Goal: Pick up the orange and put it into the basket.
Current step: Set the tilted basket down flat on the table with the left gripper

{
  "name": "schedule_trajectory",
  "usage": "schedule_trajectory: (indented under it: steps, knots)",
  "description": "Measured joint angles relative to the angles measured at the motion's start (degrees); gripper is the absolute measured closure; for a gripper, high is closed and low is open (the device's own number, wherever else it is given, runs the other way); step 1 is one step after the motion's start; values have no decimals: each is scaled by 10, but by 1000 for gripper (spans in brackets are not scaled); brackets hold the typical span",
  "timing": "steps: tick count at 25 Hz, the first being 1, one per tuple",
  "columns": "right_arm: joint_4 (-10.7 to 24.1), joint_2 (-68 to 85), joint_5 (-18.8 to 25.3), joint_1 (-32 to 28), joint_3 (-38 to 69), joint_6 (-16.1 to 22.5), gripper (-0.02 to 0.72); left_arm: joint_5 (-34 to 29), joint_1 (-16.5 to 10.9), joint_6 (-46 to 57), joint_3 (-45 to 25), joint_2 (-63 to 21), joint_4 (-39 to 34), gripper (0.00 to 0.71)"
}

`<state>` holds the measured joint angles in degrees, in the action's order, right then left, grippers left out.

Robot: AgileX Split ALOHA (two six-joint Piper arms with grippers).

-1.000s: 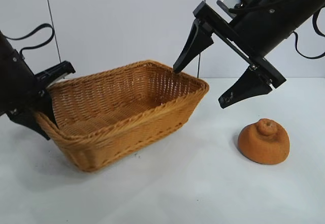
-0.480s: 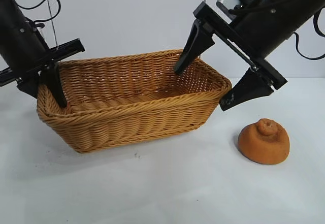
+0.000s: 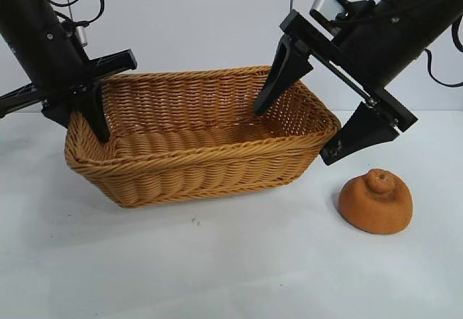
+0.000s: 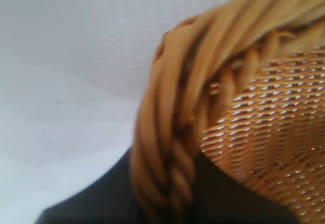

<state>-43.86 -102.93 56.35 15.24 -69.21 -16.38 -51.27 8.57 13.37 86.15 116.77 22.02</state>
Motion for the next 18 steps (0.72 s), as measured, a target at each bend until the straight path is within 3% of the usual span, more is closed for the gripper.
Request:
schedule_trajectory:
  steps: [4, 18]
  knots:
    - [-1, 0, 0, 0, 0, -1, 42, 9, -10, 2, 0, 1, -2, 624]
    - [-2, 0, 2, 0, 0, -1, 42, -20, -6, -14, 0, 1, -13, 624]
